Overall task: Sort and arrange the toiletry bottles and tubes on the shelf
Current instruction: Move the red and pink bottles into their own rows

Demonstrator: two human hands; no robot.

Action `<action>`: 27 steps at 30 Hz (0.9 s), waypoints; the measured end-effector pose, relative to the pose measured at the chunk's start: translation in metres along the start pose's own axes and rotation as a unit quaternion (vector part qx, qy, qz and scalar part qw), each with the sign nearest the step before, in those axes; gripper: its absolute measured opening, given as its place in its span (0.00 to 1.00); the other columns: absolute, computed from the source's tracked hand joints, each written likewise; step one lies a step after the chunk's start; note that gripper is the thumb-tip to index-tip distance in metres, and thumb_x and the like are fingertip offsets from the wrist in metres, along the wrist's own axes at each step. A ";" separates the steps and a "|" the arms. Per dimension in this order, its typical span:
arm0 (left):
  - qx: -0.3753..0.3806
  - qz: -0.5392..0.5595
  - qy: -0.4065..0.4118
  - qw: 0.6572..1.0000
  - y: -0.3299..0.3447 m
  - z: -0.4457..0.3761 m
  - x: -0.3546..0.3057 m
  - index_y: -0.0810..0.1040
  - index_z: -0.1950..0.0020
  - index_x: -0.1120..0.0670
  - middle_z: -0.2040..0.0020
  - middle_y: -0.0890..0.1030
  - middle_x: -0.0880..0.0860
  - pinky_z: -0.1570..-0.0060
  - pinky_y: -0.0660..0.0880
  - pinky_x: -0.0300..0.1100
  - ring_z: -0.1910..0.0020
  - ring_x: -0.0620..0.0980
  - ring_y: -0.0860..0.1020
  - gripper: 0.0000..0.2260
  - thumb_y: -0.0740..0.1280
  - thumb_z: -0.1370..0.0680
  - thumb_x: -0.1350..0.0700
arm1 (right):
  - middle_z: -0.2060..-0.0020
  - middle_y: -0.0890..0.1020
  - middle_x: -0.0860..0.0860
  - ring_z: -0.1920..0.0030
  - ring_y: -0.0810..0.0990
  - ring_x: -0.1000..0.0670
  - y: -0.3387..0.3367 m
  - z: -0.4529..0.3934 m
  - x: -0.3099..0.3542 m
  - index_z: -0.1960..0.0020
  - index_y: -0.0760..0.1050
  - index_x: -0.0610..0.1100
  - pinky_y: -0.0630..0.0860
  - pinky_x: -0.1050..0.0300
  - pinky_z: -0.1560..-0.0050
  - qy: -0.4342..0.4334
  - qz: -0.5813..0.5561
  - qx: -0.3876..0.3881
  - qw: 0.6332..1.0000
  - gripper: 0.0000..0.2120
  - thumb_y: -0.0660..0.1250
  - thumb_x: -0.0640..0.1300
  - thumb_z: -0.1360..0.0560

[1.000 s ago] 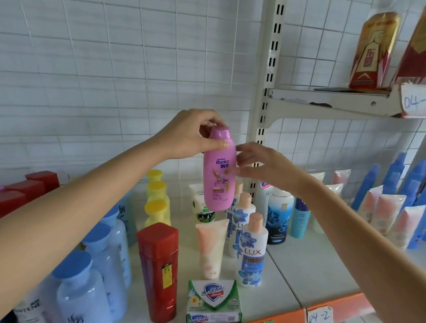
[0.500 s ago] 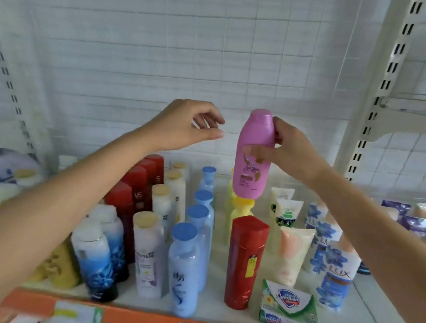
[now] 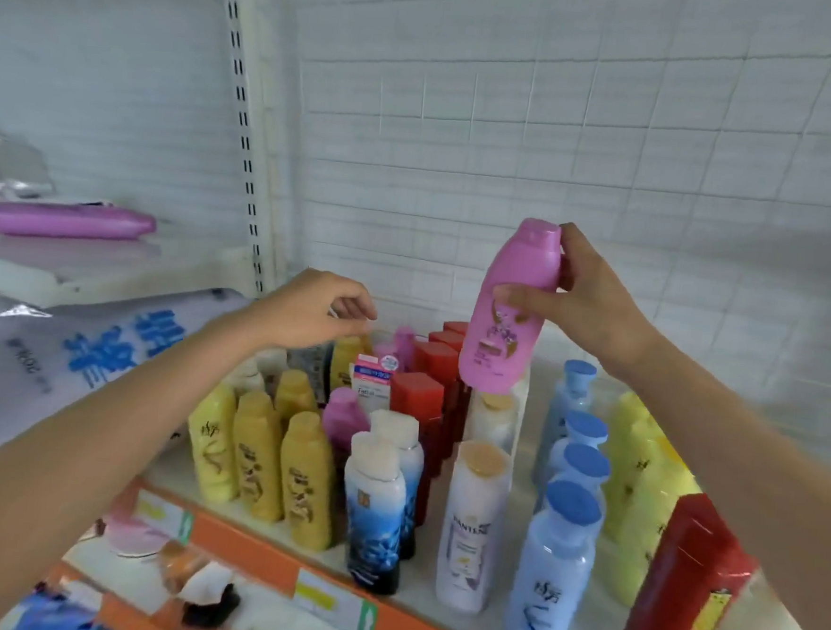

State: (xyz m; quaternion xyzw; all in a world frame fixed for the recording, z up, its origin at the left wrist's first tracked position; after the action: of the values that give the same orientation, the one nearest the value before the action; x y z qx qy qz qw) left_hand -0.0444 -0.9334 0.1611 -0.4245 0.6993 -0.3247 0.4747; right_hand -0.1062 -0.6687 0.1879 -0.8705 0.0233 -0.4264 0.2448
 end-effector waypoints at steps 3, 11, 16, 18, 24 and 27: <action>0.013 0.002 -0.012 1.000 -0.004 0.012 0.023 0.80 0.49 0.53 0.52 0.82 0.49 0.55 0.73 0.27 0.55 0.41 0.79 0.07 0.70 0.26 0.57 | 0.56 0.79 0.46 0.55 0.80 0.44 0.025 -0.012 0.009 0.45 0.66 0.45 0.79 0.48 0.51 -0.011 -0.021 -0.002 1.000 0.23 0.75 0.41 0.34; 0.066 0.004 -0.020 0.998 0.002 0.026 0.067 0.79 0.47 0.53 0.52 0.80 0.46 0.59 0.70 0.22 0.55 0.35 0.76 0.08 0.69 0.25 0.57 | 0.52 0.76 0.52 0.57 0.78 0.53 0.085 -0.038 0.022 0.40 0.60 0.52 0.80 0.58 0.56 -0.033 -0.037 -0.031 0.998 0.30 0.75 0.40 0.33; 0.069 0.015 -0.020 0.997 0.008 0.020 0.089 0.79 0.45 0.53 0.48 0.81 0.49 0.58 0.70 0.27 0.51 0.41 0.77 0.09 0.68 0.25 0.56 | 0.56 0.74 0.55 0.58 0.75 0.53 0.113 -0.054 0.020 0.37 0.63 0.46 0.75 0.65 0.61 -0.020 0.028 -0.009 0.999 0.27 0.73 0.43 0.30; 0.063 0.021 -0.026 0.997 0.012 0.013 0.095 0.78 0.43 0.54 0.45 0.81 0.51 0.58 0.70 0.28 0.51 0.43 0.77 0.10 0.67 0.24 0.56 | 0.56 0.74 0.54 0.57 0.75 0.52 0.124 -0.057 0.015 0.38 0.63 0.44 0.75 0.66 0.61 -0.007 0.046 0.002 0.999 0.25 0.73 0.43 0.30; 0.130 -0.017 -0.006 0.991 0.038 -0.028 0.089 0.76 0.40 0.60 0.43 0.79 0.56 0.48 0.72 0.39 0.46 0.52 0.78 0.14 0.65 0.23 0.55 | 0.51 0.74 0.49 0.53 0.77 0.46 0.121 -0.066 0.014 0.39 0.63 0.43 0.78 0.53 0.55 0.019 0.098 -0.027 0.995 0.25 0.72 0.43 0.30; 0.186 -0.055 0.031 0.980 0.059 -0.048 0.089 0.77 0.56 0.58 0.58 0.79 0.51 0.54 0.72 0.41 0.59 0.49 0.77 0.05 0.67 0.25 0.56 | 0.53 0.73 0.50 0.53 0.76 0.46 0.106 -0.068 0.018 0.40 0.64 0.44 0.78 0.49 0.51 0.027 0.107 -0.060 0.992 0.25 0.73 0.42 0.31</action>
State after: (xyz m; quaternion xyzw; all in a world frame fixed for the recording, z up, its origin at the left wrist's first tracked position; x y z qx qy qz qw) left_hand -0.1235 -0.9860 0.0925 -0.3564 0.6164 -0.4877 0.5052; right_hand -0.1284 -0.7941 0.1888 -0.8644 0.1481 -0.4190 0.2353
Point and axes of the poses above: each hand's wrist, its own z-axis away from the middle knuckle, its own y-axis out of the palm, x = y × z, the point moved 1 cm from there along -z, towards the middle knuckle
